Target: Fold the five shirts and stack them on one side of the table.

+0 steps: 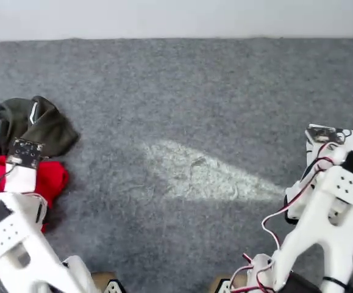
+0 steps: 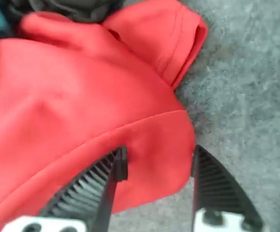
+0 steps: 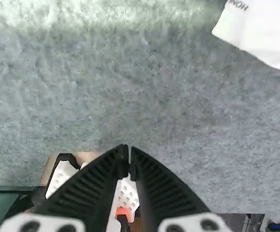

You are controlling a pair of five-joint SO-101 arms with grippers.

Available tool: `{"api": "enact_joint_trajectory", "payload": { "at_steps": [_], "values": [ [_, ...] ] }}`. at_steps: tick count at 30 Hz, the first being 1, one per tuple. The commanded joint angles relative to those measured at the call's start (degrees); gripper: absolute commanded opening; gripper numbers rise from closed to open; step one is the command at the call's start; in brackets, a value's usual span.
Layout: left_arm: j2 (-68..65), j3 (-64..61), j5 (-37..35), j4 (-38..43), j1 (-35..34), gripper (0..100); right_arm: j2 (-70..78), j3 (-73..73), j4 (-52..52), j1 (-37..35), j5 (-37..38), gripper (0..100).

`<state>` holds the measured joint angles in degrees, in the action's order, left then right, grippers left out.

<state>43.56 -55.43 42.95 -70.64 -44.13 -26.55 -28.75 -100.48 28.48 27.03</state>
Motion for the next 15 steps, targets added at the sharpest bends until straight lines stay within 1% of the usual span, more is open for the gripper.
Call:
{"api": "enact_joint_trajectory", "payload": {
  "at_steps": [1, 5, 9, 11, 15],
  "values": [
    [-10.29, 8.13, 0.44, 0.79, -1.67, 22, -2.59, -0.79, -2.42, -0.40, -0.62, 0.9],
    [-21.10, 14.11, 0.53, 0.97, -2.81, 22, -3.47, -2.29, -2.42, -0.40, -0.62, 0.9],
    [-30.33, 14.99, 2.64, 1.14, -1.41, 22, -3.56, -2.99, -2.42, -0.40, -0.88, 0.9],
    [-34.55, 15.25, 2.73, 1.32, -0.88, 22, -3.56, -2.99, -2.42, -0.40, -2.99, 0.9],
    [-41.14, 15.52, 0.53, 6.68, -0.53, 18, -3.56, -2.99, -2.42, -0.66, -5.01, 0.9]
  ]
}}
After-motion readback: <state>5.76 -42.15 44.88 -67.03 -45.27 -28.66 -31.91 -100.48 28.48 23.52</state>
